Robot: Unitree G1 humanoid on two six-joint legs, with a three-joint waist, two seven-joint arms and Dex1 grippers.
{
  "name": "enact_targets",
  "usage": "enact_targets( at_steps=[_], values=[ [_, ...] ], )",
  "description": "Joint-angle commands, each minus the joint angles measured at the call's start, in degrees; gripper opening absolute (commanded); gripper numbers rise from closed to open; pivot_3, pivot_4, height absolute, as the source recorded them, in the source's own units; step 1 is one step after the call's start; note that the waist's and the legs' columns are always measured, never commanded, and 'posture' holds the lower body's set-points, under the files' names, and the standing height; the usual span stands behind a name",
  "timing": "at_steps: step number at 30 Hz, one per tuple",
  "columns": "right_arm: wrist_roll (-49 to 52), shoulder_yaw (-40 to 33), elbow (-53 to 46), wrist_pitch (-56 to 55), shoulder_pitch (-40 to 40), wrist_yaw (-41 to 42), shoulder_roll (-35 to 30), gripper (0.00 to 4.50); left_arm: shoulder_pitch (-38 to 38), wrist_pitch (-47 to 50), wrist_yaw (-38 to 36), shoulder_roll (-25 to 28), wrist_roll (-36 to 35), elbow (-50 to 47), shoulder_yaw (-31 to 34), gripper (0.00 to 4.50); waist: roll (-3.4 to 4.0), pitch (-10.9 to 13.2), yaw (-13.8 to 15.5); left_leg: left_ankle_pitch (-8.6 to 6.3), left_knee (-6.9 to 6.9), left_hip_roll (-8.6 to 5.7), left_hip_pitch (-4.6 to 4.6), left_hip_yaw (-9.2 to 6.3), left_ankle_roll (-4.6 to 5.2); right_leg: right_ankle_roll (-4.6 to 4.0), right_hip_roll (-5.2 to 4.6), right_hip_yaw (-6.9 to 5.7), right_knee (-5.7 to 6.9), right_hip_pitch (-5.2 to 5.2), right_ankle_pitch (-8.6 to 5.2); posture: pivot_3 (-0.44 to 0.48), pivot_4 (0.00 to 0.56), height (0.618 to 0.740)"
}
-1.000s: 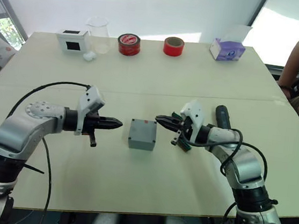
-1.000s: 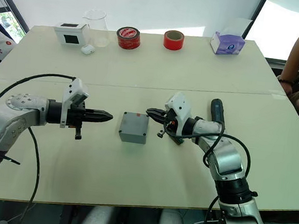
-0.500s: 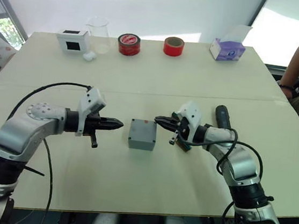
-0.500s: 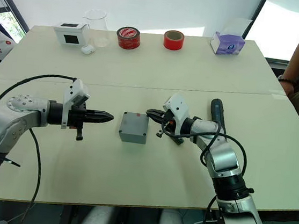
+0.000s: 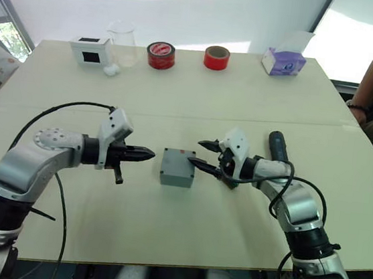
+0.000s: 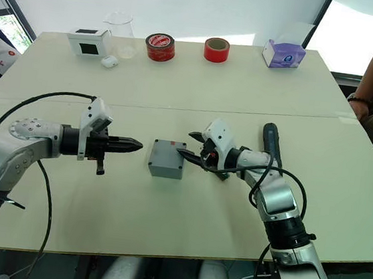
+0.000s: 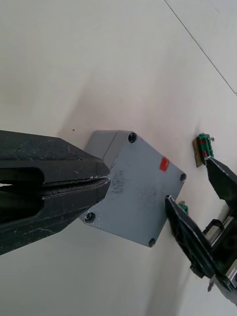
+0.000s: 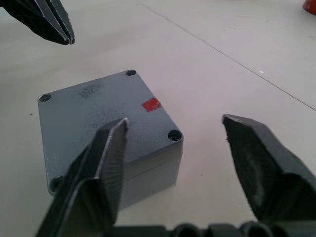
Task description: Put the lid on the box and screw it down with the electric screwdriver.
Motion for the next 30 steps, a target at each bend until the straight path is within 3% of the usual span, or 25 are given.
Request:
enact_targets(
  at_steps=[1, 5, 7, 13, 16, 18, 30],
  values=[
    [6.98, -7.68, -6.9, 8.21, -2.18, -0.39, -2.83, 3.93, -2.83, 0.66, -0.17, -0.71, -2.9, -2.03, 2.07, 0.0, 0.0, 0.0, 0.09, 0.0, 0.0, -0.01, 0.0, -0.01, 0.0, 0.0, -0.01, 0.0, 0.0, 0.0, 0.0, 0.0, 0.15, 0.74],
    [12.92, -15.49, -9.54, 20.64, -4.83, -3.09, -7.65, 3.93, -5.86, 0.94, -1.59, -1.01, -4.73, -2.71, 1.51, 0.0, 0.0, 0.0, -0.05, 0.0, 0.01, 0.0, -0.01, -0.02, 0.0, 0.0, -0.02, 0.0, 0.01, 0.0, 0.0, 0.0, 0.15, 0.74],
    [15.65, -20.36, -8.41, 28.42, -8.12, -4.26, -12.38, 4.5, -8.23, -0.53, -3.97, -0.35, -3.49, -3.59, -1.21, 0.0, 0.0, 0.0, 0.03, 0.0, 0.0, 0.0, -0.01, -0.01, 0.01, 0.0, -0.01, 0.0, 0.0, 0.0, 0.0, 0.0, 0.15, 0.74],
    [15.88, -22.98, -2.28, 45.07, -15.63, -10.35, -19.72, 4.5, -12.89, -2.29, -7.72, -1.1, -2.9, -4.42, -4.89, 0.0, 0.0, 0.0, -0.14, -0.05, -0.01, 0.01, -0.02, 0.01, 0.08, 0.0, -0.02, 0.0, -0.04, 0.01, 0.0, 0.0, 0.15, 0.74],
    [17.64, -10.49, 5.92, 62.91, -20.58, -6.18, -32.78, 4.5, -15.11, -6.29, -12.27, -1.44, -0.98, -3.96, -8.46, 0.0, 0.02, 0.02, -0.04, -0.11, -0.02, 0.02, -0.03, 0.07, 0.2, 0.0, -0.04, 0.02, -0.04, -0.01, 0.0, 0.0, 0.15, 0.74],
    [17.32, -4.87, 8.78, 64.41, -22.25, -4.01, -36.26, 4.5, -15.55, -8.76, -13.75, -1.89, 0.88, -3.14, -10.55, 0.0, 0.17, 0.08, 0.38, -0.27, -0.02, -0.03, -0.11, 0.08, 0.49, -0.01, -0.11, -0.01, -0.1, -0.02, -0.01, 0.0, 0.15, 0.74],
    [10.52, 10.98, 29.84, 56.9, -30.31, 3.8, -32.62, 4.5, -13.96, -14.01, -14.65, -6.02, 5.41, 1.58, -12.96, 0.0, 0.16, 0.08, -0.3, -0.33, 0.1, 0.03, -0.12, 0.22, 0.59, 0.03, -0.07, 0.04, -0.12, -0.05, 0.01, 0.0, 0.15, 0.74]
  ],
)
